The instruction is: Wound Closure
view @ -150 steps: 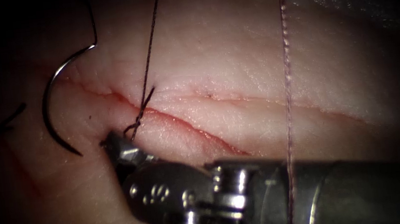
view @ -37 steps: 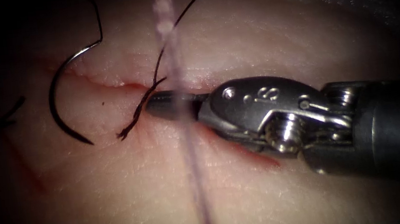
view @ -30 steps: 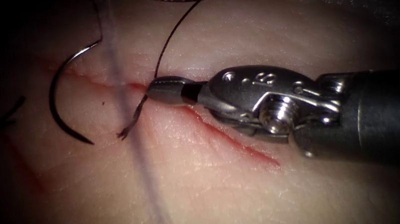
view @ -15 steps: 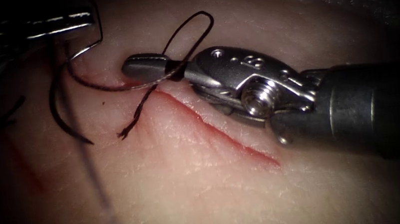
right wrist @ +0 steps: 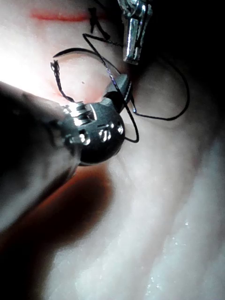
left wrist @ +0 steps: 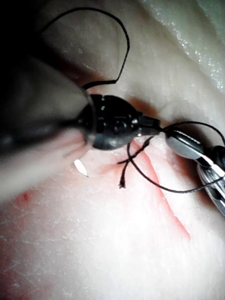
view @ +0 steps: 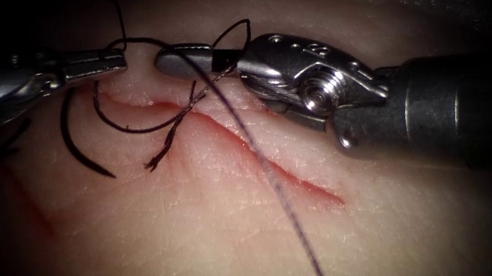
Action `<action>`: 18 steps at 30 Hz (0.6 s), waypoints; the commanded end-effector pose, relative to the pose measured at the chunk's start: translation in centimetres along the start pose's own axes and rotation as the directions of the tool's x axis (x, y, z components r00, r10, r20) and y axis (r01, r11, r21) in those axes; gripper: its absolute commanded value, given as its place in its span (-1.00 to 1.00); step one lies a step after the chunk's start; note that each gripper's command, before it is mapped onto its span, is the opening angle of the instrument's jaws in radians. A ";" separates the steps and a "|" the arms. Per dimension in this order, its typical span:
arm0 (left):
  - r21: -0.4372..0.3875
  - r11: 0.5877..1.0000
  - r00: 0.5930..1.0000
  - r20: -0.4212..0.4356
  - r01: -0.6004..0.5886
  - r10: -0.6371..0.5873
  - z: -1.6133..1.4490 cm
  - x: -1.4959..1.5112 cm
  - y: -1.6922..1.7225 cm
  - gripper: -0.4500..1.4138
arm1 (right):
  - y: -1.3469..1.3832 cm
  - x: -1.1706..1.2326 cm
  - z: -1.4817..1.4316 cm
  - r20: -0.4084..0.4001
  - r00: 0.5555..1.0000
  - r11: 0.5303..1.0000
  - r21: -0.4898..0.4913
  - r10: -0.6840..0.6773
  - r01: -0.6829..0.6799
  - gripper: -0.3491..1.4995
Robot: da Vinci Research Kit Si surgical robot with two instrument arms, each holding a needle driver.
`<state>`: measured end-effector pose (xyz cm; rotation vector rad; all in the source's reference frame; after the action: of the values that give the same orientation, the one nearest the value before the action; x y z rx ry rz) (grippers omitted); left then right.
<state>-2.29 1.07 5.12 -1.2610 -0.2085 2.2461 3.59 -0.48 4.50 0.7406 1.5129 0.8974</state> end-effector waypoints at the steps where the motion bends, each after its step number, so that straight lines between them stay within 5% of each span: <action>1: -0.002 1.000 1.000 0.003 -0.001 0.001 0.09 -0.06 0.00 -1.00 | 0.03 -0.04 0.09 -0.004 1.000 0.999 0.042 -0.002 0.002 -1.00; 18: 0.017 1.000 1.000 0.014 0.005 -0.005 0.49 0.00 -0.24 -1.00 | -0.11 -0.21 0.45 0.157 0.984 0.944 0.328 -0.087 0.031 -1.00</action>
<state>-2.56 1.39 5.42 -1.2306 -0.1968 2.2474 4.01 -0.70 4.48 0.9988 1.5148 0.4939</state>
